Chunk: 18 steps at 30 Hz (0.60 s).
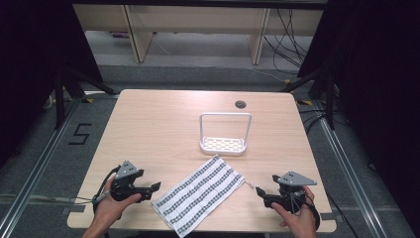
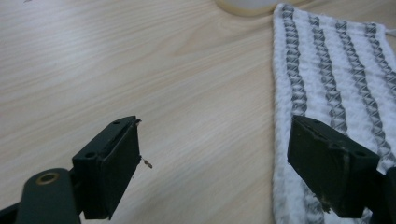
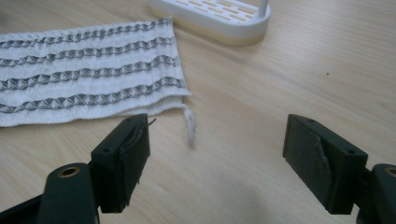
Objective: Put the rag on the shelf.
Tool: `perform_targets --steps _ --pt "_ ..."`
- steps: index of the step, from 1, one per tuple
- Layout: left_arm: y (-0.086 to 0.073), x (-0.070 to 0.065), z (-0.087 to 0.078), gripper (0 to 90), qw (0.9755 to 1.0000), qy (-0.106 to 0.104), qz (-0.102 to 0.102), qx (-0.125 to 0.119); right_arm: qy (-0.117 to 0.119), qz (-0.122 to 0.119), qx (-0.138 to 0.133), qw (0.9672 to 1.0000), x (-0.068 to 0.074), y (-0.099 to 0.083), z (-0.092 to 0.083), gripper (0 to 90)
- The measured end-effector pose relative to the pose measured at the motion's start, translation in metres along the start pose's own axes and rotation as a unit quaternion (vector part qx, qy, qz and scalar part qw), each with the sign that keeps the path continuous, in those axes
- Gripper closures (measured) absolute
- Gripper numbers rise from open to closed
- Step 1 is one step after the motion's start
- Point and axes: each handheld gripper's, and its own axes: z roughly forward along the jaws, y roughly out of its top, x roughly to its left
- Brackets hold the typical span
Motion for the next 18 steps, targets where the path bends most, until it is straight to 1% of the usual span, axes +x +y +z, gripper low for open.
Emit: perform_targets --steps 1,2,3,4,5,6,7,8,9,10,11,12,13,14,15,16,17,18 --pt "0.000 0.000 0.000 16.6 1.0000 0.000 0.000 0.000 0.000 0.000 0.000 1.0000 0.000 0.000 0.000 24.2" --pt "0.004 -0.002 0.003 16.6 1.0000 -0.001 -0.002 -0.003 0.007 0.000 0.001 1.0000 0.000 0.001 0.001 24.2" --pt "0.010 -0.005 0.009 16.5 0.9999 -0.007 -0.001 -0.007 0.003 0.013 0.004 0.9999 0.005 0.003 0.001 24.9" --pt "0.014 -0.007 0.012 16.6 0.9999 -0.008 0.004 -0.008 0.005 0.010 0.006 0.9999 0.005 0.005 0.001 25.2" --pt "0.017 -0.007 0.015 16.6 0.9999 -0.009 0.008 -0.006 0.008 -0.001 0.000 1.0000 0.003 0.005 0.002 25.9" --pt "0.017 -0.007 0.015 16.6 0.9999 -0.009 0.008 -0.006 0.008 -0.001 0.000 1.0000 0.003 0.005 0.002 25.9" --pt "0.022 -0.009 0.021 16.6 0.9998 -0.014 0.013 -0.004 0.012 -0.003 0.000 0.9999 0.004 0.007 0.004 27.4" --pt "0.022 -0.009 0.021 16.6 0.9998 -0.014 0.013 -0.004 0.012 -0.003 0.000 0.9999 0.004 0.007 0.004 27.4" --pt "0.025 -0.010 0.024 16.6 0.9998 -0.019 0.009 -0.005 0.009 -0.002 0.001 1.0000 0.005 0.007 0.004 27.7" --pt "0.031 -0.012 0.030 16.7 0.9997 -0.022 0.011 -0.004 0.013 -0.003 0.002 0.9999 0.008 0.008 0.007 29.8" --pt "0.031 -0.012 0.030 16.8 0.9997 -0.022 0.011 -0.004 0.013 -0.003 0.002 0.9999 0.008 0.008 0.007 29.8" --pt "0.037 -0.015 0.036 16.8 0.9995 -0.029 0.006 -0.006 0.016 -0.005 0.004 0.9998 0.009 0.010 0.008 30.7" --pt "0.037 -0.015 0.036 16.8 0.9995 -0.029 0.006 -0.006 0.016 -0.005 0.004 0.9998 0.009 0.010 0.008 30.7" --pt "0.042 -0.016 0.041 16.8 0.9992 -0.034 0.020 0.006 0.012 -0.011 0.003 0.9999 0.012 0.011 0.010 32.3" --pt "0.044 -0.018 0.045 16.9 0.9991 -0.035 0.021 0.009 0.011 -0.008 0.005 0.9999 0.014 0.011 0.010 32.9" --pt "0.047 -0.019 0.048 17.2 0.9988 -0.040 0.023 0.014 0.017 -0.018 0.009 0.9996 0.014 0.012 0.012 33.2" --pt "0.047 -0.019 0.048 17.8 0.9988 -0.040 0.023 0.014 0.016 -0.025 0.007 0.9995 0.015 0.013 0.014 34.0" --pt "0.050 -0.020 0.052 17.8 0.9988 -0.041 0.023 0.013 0.016 -0.025 0.007 0.9995 0.015 0.013 0.014 34.0"
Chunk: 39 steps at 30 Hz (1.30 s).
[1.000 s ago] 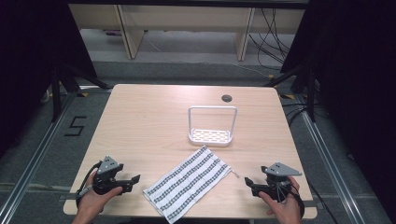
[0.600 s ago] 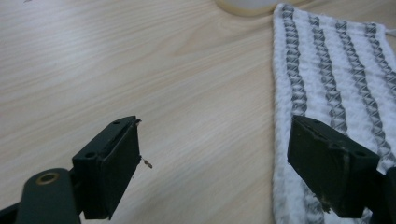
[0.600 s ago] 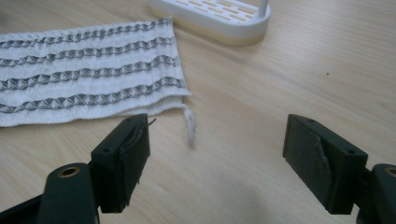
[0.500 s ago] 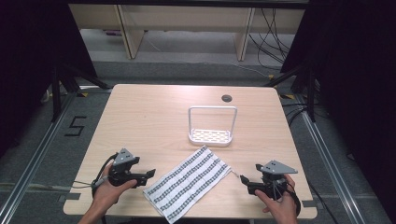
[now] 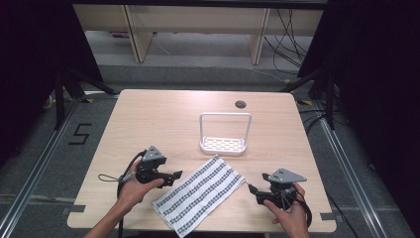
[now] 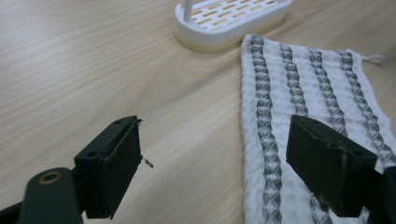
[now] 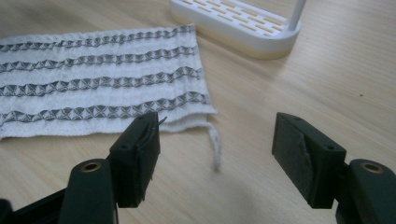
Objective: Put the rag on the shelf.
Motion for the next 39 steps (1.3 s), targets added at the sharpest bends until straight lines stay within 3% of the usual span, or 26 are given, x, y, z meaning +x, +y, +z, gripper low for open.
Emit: perform_targets --steps 7,13,18,19,22,29,30,34,38,39 --pt "0.028 -0.009 0.035 23.8 0.9992 -0.030 0.016 0.020 0.009 -0.015 0.015 0.9997 0.006 0.007 0.015 39.5" --pt "0.040 -0.020 0.059 26.7 0.9981 -0.036 0.038 0.033 0.006 -0.017 0.025 0.9995 0.007 0.010 0.025 41.8" --pt "0.045 -0.026 0.074 28.0 0.9970 -0.043 0.044 0.047 0.005 -0.020 0.035 0.9992 0.009 0.013 0.033 42.6" --pt "0.046 -0.027 0.077 28.0 0.9967 -0.044 0.046 0.050 0.002 -0.031 0.031 0.9991 0.007 0.013 0.035 42.6" --pt "0.048 -0.029 0.080 28.0 0.9965 -0.044 0.048 0.052 0.004 -0.020 0.038 0.9991 0.008 0.014 0.036 42.8" --pt "0.053 -0.036 0.096 29.4 0.9958 -0.042 0.054 0.061 0.008 -0.028 0.040 0.9987 0.007 0.016 0.042 43.6" --pt "0.054 -0.036 0.099 30.0 0.9959 -0.043 0.051 0.061 0.008 -0.020 0.044 0.9988 0.008 0.015 0.042 44.2" --pt "0.056 -0.038 0.110 31.9 0.9952 -0.045 0.051 0.070 0.008 -0.036 0.044 0.9983 0.007 0.016 0.047 44.9" --pt "0.057 -0.040 0.116 32.6 0.9947 -0.043 0.054 0.076 0.007 -0.026 0.052 0.9983 0.009 0.017 0.047 45.3" --pt "0.058 -0.042 0.118 34.1 0.9951 -0.043 0.051 0.073 0.006 -0.039 0.048 0.9981 0.007 0.016 0.049 45.8"
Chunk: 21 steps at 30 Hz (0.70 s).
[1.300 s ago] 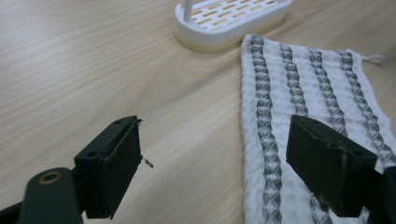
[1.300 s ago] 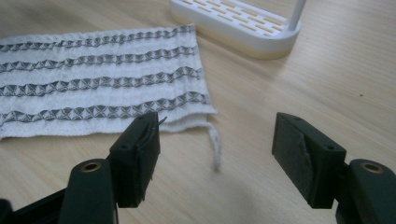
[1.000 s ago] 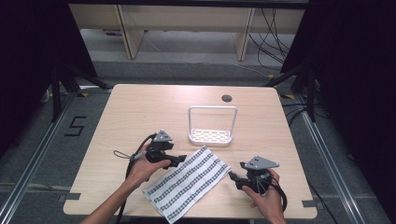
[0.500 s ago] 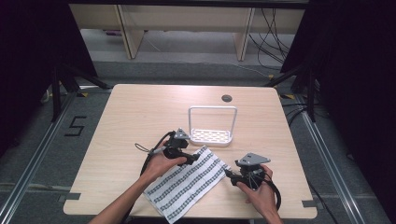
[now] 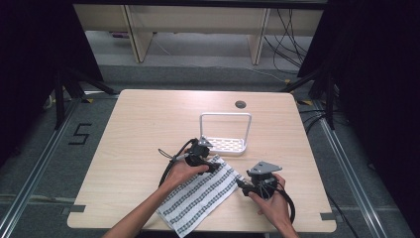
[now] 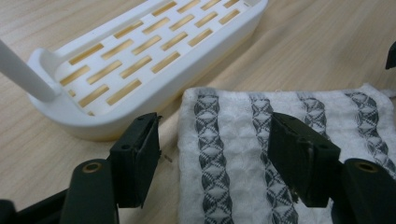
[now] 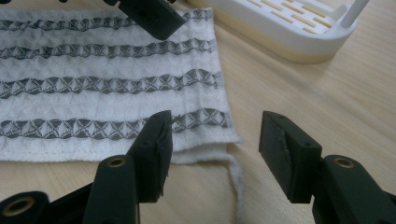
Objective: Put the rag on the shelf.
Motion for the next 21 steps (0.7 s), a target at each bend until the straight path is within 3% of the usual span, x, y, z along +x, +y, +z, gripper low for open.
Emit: perform_targets --steps 2,5,7,8,10,13,21 --pt "0.001 -0.001 0.001 35.0 1.0000 0.003 -0.005 0.007 0.000 0.008 0.003 1.0000 0.001 0.000 0.000 46.0" --pt "0.002 -0.001 0.004 36.2 0.9999 -0.001 -0.012 0.008 0.001 -0.003 0.005 1.0000 0.001 -0.001 0.003 46.2" --pt "0.002 -0.001 0.008 37.5 0.9999 -0.002 -0.008 0.014 -0.001 0.003 0.009 1.0000 0.002 0.000 0.005 46.7" --pt "0.001 -0.001 0.009 38.0 0.9999 -0.001 -0.009 0.011 0.006 0.019 0.020 0.9996 0.004 0.001 0.005 46.8" --pt "0.002 -0.002 0.009 39.5 0.9999 0.005 -0.007 0.008 0.004 0.005 0.016 0.9999 0.003 0.001 0.009 47.9" --pt "0.003 -0.002 0.010 42.0 0.9999 0.002 -0.007 0.010 0.008 0.017 0.026 0.9995 0.003 0.002 0.011 49.3" --pt "0.003 -0.009 0.011 55.7 0.9989 0.017 0.041 0.013 0.014 0.013 0.034 0.9992 0.001 0.003 0.018 58.8"
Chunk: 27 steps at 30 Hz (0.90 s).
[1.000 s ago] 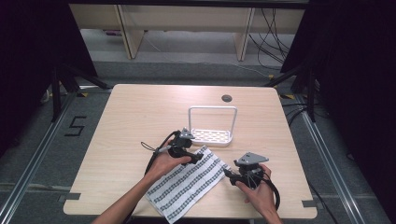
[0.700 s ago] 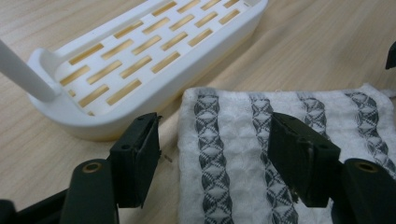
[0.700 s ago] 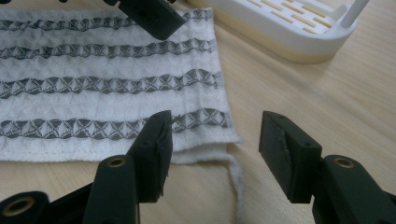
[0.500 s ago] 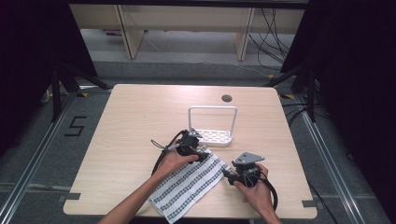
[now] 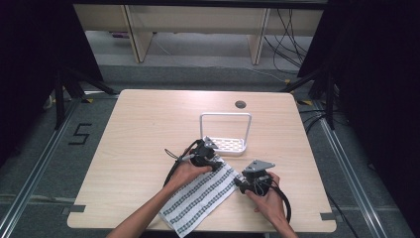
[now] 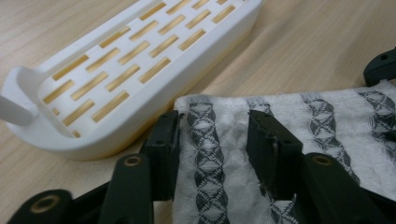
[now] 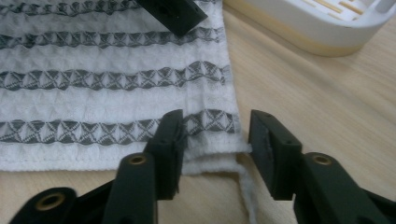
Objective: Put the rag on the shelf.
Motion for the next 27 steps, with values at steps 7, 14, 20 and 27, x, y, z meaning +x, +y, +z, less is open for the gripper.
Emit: perform_targets --steps 7,14,20,27 --pt "0.000 -0.004 -0.001 77.0 0.9998 -0.006 0.019 -0.003 0.017 0.019 -0.004 0.9997 -0.004 0.002 0.001 80.0" --pt "0.003 -0.004 -0.013 82.5 0.9993 -0.013 0.024 -0.024 0.017 0.007 -0.013 0.9997 -0.003 0.004 0.000 86.1" --pt "0.007 -0.003 -0.031 83.4 0.9989 -0.012 0.011 -0.043 0.018 -0.005 -0.043 0.9989 -0.003 0.014 -0.013 86.3" --pt "0.012 -0.005 -0.060 83.4 0.9967 -0.020 -0.002 -0.079 0.021 -0.014 -0.073 0.9970 -0.001 0.024 -0.026 86.3"
